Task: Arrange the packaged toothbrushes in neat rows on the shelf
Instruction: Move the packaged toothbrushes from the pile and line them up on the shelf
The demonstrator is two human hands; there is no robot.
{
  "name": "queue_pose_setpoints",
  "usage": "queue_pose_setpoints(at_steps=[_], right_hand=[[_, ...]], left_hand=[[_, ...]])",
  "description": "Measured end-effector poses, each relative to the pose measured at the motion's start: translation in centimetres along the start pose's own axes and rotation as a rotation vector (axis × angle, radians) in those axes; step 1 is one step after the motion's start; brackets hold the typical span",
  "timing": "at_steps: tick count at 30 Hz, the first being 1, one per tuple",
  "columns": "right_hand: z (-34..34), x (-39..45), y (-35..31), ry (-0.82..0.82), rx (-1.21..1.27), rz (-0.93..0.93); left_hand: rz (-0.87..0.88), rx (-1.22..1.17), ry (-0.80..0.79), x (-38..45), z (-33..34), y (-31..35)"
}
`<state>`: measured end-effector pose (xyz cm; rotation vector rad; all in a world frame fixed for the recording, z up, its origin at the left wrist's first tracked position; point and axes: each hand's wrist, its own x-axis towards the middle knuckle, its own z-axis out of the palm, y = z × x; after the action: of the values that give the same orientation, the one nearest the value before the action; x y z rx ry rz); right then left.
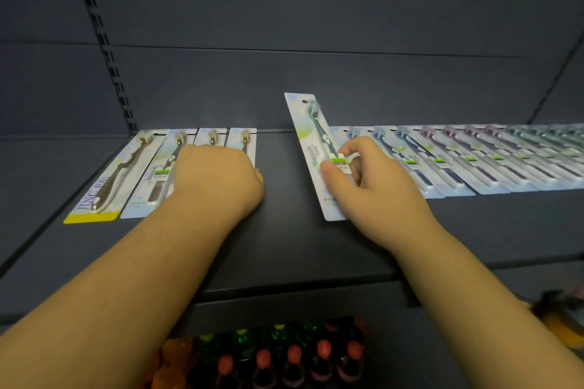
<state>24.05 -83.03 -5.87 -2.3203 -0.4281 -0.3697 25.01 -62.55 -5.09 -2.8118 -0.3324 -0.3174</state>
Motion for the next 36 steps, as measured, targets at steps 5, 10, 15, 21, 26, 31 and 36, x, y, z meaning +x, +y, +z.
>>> queue_pose_setpoints(at_steps=[5, 10, 15, 21, 26, 31, 36], right_hand=[[-1.9, -1.5, 0.5, 0.041, -0.104, 0.048], [-6.8, -4.0, 3.1, 0.080, -0.141, 0.104], [-13.0, -7.8, 7.3, 0.160, -0.175, 0.159], [-21.2, -12.0, 14.4, 0.176, -0.248, 0.238], [-28.7, -15.4, 20.8, 0.190, -0.332, 0.262], [-35.6, -17.9, 27.1, 0.188, -0.364, 0.272], [-39.7, -18.7, 31.9, 0.172, -0.328, 0.268]], left_hand=[[0.075, -0.227, 0.251, -0.6, -0.9, -0.2], [0.265, -0.620, 0.251, -3.1, -4.7, 3.5], [0.379, -0.692, 0.265, -7.4, -6.7, 11.8], [0.459, -0.699, 0.283, -11.2, -9.9, 22.6], [0.478, -0.703, 0.271, -13.9, -13.2, 31.6], [0.428, -0.626, 0.261, -16.5, -16.6, 40.0], [0.438, -0.609, 0.234, -17.4, -18.7, 46.4]])
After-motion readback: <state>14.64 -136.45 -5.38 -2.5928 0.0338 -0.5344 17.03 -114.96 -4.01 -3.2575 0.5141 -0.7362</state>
